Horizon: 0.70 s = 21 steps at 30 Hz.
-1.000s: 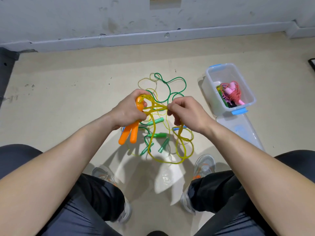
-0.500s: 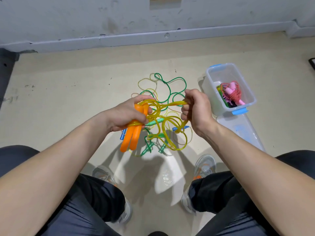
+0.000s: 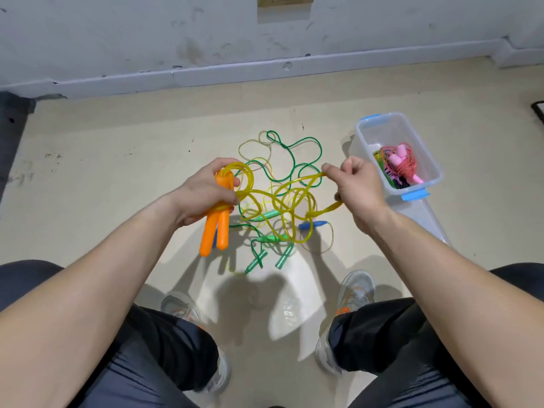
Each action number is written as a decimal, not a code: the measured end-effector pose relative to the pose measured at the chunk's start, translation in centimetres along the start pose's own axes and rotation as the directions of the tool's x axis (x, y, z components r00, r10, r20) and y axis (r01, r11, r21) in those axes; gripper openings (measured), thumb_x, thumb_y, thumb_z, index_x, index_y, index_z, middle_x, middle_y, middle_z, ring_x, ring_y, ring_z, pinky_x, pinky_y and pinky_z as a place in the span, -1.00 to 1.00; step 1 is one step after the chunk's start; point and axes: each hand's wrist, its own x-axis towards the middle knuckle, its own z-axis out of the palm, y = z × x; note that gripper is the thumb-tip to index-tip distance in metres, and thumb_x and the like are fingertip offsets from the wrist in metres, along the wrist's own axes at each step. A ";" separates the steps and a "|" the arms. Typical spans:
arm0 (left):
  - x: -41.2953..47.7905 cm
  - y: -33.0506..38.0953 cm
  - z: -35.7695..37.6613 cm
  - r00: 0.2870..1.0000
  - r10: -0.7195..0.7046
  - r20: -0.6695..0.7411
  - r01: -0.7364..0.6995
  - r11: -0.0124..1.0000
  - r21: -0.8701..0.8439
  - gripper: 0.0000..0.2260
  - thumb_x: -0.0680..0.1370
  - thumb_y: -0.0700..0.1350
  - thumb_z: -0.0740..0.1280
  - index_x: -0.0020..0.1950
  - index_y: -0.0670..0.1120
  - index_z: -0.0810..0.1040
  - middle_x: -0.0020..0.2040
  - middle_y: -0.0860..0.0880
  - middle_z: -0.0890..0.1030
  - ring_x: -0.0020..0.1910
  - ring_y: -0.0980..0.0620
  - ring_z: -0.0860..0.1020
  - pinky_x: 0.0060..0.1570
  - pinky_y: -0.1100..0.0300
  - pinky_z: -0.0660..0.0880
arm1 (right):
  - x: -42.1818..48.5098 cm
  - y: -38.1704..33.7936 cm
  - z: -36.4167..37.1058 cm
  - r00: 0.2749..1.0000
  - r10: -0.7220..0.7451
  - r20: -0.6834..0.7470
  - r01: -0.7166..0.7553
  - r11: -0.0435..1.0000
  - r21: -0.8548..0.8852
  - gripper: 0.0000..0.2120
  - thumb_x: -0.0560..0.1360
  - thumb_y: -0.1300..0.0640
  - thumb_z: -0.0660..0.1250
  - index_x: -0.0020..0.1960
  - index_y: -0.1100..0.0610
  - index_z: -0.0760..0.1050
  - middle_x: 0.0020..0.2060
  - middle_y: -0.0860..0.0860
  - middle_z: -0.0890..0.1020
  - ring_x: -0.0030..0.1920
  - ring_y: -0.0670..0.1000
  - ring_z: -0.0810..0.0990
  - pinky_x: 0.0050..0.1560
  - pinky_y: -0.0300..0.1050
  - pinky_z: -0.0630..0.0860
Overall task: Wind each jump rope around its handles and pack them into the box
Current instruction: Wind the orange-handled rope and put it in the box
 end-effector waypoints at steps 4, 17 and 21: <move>-0.1 0.5 1.0 0.999 0.025 0.036 -0.022 0.998 -0.063 -0.36 0.41 -0.59 0.30 0.32 0.01 0.50 0.00 -0.07 0.51 -0.31 0.00 0.55 -0.33 0.10 0.55 | 0.1 1.6 0.6 0.998 0.048 0.047 -0.031 0.950 -0.312 -0.76 0.47 0.10 0.38 -0.23 0.03 0.32 -0.37 -0.08 0.45 -0.32 -0.01 0.41 -0.26 -0.08 0.33; -0.8 1.7 1.2 0.991 0.012 0.131 0.012 0.984 -0.178 -0.36 0.36 -0.54 0.34 0.31 0.00 0.53 0.01 -0.08 0.52 -0.24 -0.03 0.55 -0.29 0.08 0.57 | 2.3 2.6 -2.2 0.968 0.251 -0.011 -0.187 0.689 -0.700 -0.78 0.53 0.06 0.27 -0.14 0.22 0.54 -0.12 0.21 0.61 -0.07 0.21 0.53 -0.13 -0.08 0.37; -1.0 1.9 1.8 0.985 0.009 0.171 0.021 0.985 -0.171 -0.27 0.24 -0.43 0.38 0.38 -0.01 0.49 0.05 -0.09 0.52 -0.24 -0.02 0.57 -0.26 0.06 0.56 | 0.3 2.2 -0.1 0.948 0.269 0.171 0.005 0.524 -0.851 -0.54 0.54 0.00 0.26 0.41 0.08 0.47 0.37 0.10 0.54 0.38 0.17 0.48 0.31 -0.03 0.41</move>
